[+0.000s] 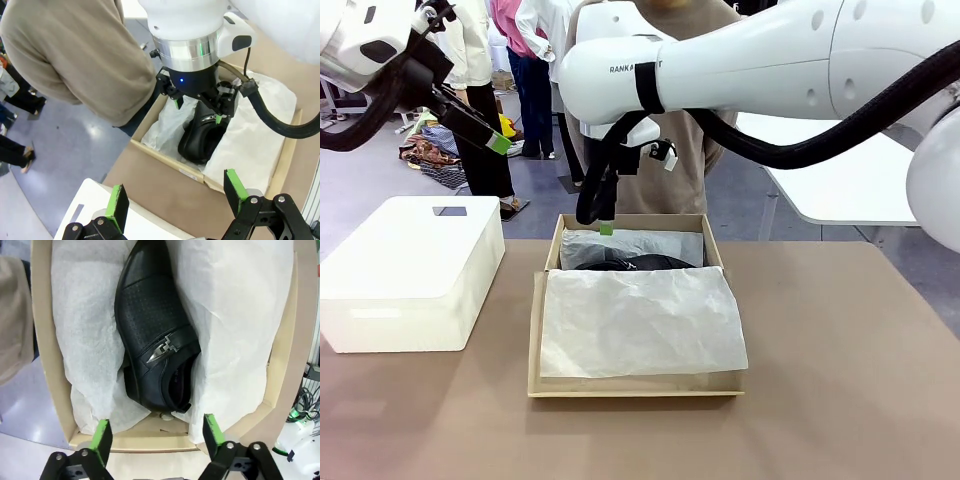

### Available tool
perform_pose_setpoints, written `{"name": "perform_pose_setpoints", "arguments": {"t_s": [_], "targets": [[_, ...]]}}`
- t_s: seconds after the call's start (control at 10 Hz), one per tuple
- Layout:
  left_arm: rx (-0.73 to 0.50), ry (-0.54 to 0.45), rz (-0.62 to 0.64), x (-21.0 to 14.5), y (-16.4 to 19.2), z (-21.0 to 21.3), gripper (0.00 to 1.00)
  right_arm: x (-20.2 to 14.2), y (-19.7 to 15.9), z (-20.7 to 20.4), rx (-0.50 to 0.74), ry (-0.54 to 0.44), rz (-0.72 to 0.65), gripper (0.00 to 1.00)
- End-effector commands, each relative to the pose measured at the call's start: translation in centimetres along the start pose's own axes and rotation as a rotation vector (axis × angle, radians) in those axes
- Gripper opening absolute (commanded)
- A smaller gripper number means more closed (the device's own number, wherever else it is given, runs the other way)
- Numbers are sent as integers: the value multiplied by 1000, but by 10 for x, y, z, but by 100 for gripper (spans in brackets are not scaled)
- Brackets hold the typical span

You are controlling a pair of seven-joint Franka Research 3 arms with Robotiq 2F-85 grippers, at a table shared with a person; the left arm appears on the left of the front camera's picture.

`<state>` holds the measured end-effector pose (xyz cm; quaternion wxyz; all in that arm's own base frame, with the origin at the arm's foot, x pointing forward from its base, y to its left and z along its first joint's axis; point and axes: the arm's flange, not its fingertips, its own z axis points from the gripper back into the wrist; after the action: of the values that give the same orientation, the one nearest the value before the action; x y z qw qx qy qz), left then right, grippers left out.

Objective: Pack the shoes into the box.
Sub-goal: Place the other shoe of the Shoes into the Shoes Box, then close the Shoes Box.

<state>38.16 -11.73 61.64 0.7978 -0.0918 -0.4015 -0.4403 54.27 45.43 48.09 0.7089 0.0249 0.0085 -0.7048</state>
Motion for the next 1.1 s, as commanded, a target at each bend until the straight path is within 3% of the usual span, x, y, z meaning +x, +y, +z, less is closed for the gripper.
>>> {"name": "perform_pose_setpoints", "arguments": {"t_s": [0.0, 1.0], "targets": [[-13, -12, 4, -1, 0, 1, 100, -2, 5, 11, -6, -6, 37, 100], [-13, -12, 4, -1, 0, 1, 100, 0, 0, 4, -4, -3, 12, 100]]}}
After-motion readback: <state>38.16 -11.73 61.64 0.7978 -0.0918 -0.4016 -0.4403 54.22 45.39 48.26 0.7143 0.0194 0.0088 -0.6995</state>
